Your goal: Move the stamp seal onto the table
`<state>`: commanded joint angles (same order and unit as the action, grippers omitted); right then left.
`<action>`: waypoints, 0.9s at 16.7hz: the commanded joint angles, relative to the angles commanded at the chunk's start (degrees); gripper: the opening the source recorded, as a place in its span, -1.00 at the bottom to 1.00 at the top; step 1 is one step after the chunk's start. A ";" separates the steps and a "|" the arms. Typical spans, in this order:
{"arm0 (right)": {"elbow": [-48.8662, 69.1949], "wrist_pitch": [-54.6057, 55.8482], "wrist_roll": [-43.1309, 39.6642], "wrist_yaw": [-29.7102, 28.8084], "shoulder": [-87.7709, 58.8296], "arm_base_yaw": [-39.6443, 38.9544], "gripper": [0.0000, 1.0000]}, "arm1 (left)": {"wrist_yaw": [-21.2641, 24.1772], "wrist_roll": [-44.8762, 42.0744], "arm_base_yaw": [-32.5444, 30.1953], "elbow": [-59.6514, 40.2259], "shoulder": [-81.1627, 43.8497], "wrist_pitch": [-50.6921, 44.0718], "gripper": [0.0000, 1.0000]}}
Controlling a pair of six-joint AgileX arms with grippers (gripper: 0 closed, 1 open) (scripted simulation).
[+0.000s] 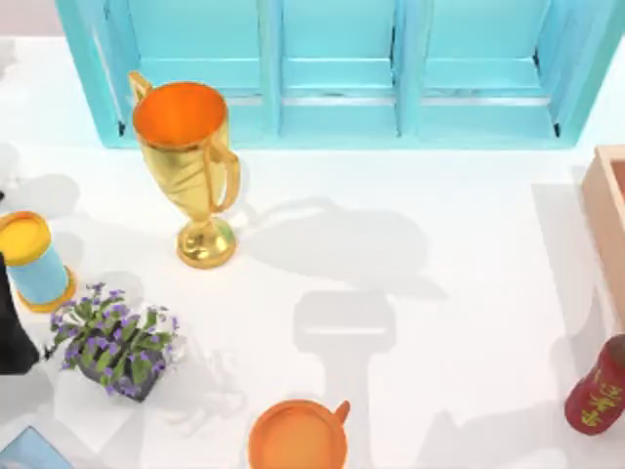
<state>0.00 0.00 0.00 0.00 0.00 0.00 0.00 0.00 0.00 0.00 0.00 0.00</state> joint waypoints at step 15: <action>41.59 -40.72 -11.33 -0.08 -51.45 11.81 1.00 | 0.00 0.00 0.00 0.00 0.00 0.00 1.00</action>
<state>41.59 -40.72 -11.33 -0.08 -51.45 11.81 0.00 0.00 0.00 0.00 0.00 0.00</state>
